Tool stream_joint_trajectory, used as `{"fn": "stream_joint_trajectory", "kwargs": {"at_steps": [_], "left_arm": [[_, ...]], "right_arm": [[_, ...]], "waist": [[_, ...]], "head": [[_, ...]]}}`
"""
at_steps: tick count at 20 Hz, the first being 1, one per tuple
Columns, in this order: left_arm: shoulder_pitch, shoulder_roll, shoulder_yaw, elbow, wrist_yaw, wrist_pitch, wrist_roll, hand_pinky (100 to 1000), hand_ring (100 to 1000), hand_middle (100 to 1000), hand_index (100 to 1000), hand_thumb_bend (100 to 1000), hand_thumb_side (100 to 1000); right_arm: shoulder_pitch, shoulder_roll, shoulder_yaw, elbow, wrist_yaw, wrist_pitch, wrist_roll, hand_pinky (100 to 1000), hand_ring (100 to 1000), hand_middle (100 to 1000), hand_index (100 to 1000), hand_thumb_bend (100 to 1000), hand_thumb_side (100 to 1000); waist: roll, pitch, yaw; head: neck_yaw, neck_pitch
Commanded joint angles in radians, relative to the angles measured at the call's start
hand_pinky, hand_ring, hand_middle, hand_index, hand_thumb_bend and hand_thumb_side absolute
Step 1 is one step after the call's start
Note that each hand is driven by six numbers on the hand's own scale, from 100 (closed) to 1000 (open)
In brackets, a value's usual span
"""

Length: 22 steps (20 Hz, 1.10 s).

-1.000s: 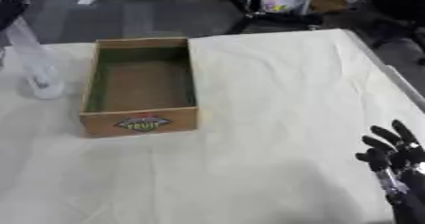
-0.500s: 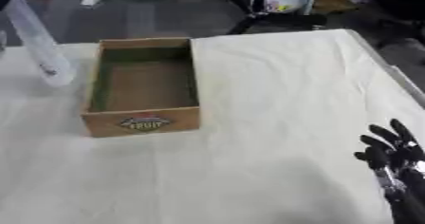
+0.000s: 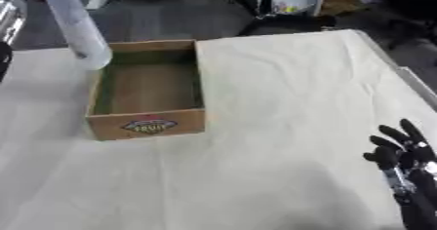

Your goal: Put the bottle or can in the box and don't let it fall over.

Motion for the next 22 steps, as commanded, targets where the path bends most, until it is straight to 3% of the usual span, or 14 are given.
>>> {"fn": "stream_joint_trajectory", "kwargs": {"at_steps": [1,6,8,11,12,13,14,18,22], "left_arm": [[-0.01,-0.015,-0.034,-0.032,0.001,0.007,-0.04,430,596,425,534,100,357],[0.053,-0.077,-0.089,0.024,-0.037,0.012,-0.111,484,642,458,566,100,249],[0.079,-0.095,-0.11,0.04,-0.069,-0.002,-0.158,557,720,523,632,100,245],[0.114,-0.099,-0.121,0.034,-0.119,-0.033,-0.22,603,786,600,695,100,366],[0.128,-0.094,-0.119,0.022,-0.132,-0.043,-0.229,652,855,703,782,304,561],[0.143,-0.085,-0.114,0.004,-0.143,-0.05,-0.232,666,876,735,796,355,570],[0.159,-0.073,-0.106,-0.022,-0.151,-0.055,-0.226,699,921,788,843,491,659],[0.242,-0.001,-0.057,-0.151,-0.174,-0.043,-0.174,748,991,889,915,627,737],[0.367,0.083,-0.003,-0.287,-0.23,-0.003,-0.176,758,1000,919,924,595,757]], "right_arm": [[-0.002,-0.018,-0.001,-0.011,0.003,0.0,0.002,699,836,841,1000,457,483],[-0.005,-0.014,0.002,-0.01,0.002,0.001,0.004,700,836,841,1000,455,484],[-0.007,-0.012,0.002,-0.01,0.002,0.0,0.005,700,836,841,1000,454,485],[-0.005,-0.012,0.0,-0.01,0.003,0.0,0.003,700,836,841,1000,454,484],[-0.004,-0.012,-0.001,-0.01,0.004,0.0,0.002,700,836,841,1000,455,488],[-0.002,-0.012,-0.002,-0.01,0.005,0.0,0.001,700,836,841,1000,453,487],[-0.001,-0.012,-0.003,-0.01,0.006,0.0,-0.001,700,836,841,1000,453,485],[0.006,-0.014,-0.01,-0.009,0.01,0.0,-0.009,700,836,841,1000,453,485],[0.013,-0.017,-0.015,-0.009,0.014,0.0,-0.014,700,836,841,1000,452,485]], "waist": [[-0.003,-0.023,-0.002],[-0.008,-0.021,-0.006],[-0.009,-0.02,-0.006],[-0.009,-0.02,-0.003],[-0.009,-0.021,-0.001],[-0.008,-0.023,0.002],[-0.008,-0.024,0.005],[-0.004,-0.033,0.026],[-0.002,-0.041,0.055]], "head": [[-0.008,-0.003],[-0.021,-0.016],[-0.022,-0.017],[-0.026,-0.02],[-0.028,-0.02],[-0.03,-0.018],[-0.033,-0.017],[-0.047,-0.01],[-0.06,-0.005]]}}
